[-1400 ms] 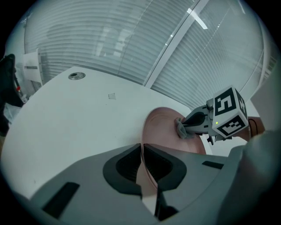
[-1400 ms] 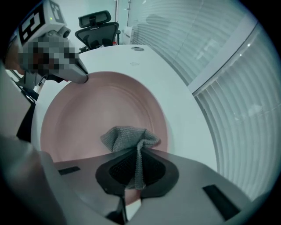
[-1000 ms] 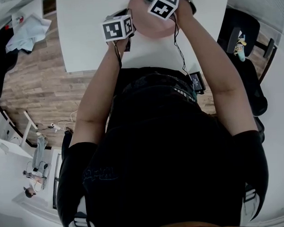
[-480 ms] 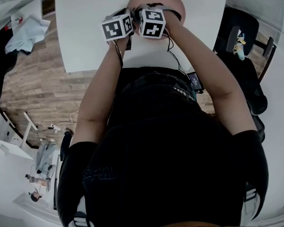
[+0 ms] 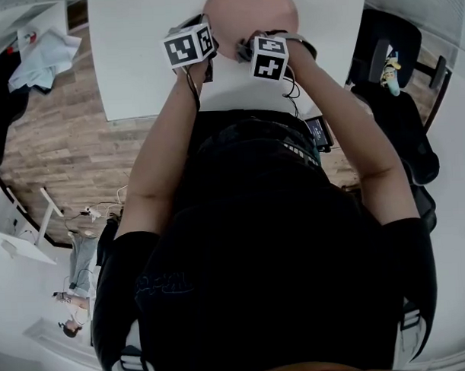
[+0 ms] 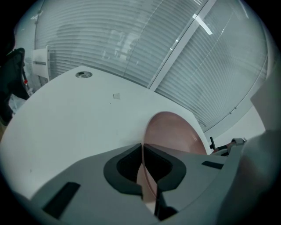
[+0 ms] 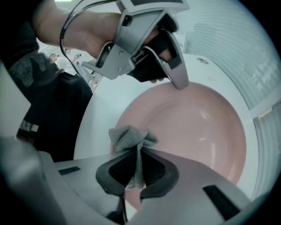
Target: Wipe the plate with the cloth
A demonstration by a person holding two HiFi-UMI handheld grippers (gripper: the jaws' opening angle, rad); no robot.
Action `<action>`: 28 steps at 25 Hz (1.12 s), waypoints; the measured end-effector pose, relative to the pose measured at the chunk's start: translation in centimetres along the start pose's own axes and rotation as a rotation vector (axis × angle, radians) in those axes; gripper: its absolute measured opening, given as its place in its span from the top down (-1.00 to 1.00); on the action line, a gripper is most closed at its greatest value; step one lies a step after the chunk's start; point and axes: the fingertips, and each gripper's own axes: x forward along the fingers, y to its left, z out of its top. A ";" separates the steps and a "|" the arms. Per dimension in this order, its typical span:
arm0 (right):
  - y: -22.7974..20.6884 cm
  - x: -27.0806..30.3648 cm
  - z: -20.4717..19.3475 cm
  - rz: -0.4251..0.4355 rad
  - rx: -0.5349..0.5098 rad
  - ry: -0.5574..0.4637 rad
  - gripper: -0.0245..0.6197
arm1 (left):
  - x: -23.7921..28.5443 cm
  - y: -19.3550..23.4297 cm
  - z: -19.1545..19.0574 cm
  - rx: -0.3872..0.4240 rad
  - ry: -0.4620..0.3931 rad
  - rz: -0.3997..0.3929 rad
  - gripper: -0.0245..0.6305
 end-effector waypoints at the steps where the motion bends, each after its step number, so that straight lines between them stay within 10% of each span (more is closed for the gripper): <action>1: -0.2 -0.2 -1.1 0.005 0.025 0.028 0.81 | 0.0 0.0 0.0 0.003 0.001 0.000 0.84; 13: -10.7 -3.9 -8.9 -0.246 0.346 0.165 0.81 | 0.0 0.1 0.0 -0.003 0.000 -0.001 0.84; 23: -18.7 -5.4 -4.5 -0.474 0.259 0.083 0.82 | 0.1 -0.1 0.1 -0.006 0.005 -0.004 0.84; 28: -17.7 -4.4 -0.4 -0.423 0.184 -0.003 0.82 | 0.1 0.2 0.4 -0.029 -0.019 0.018 0.84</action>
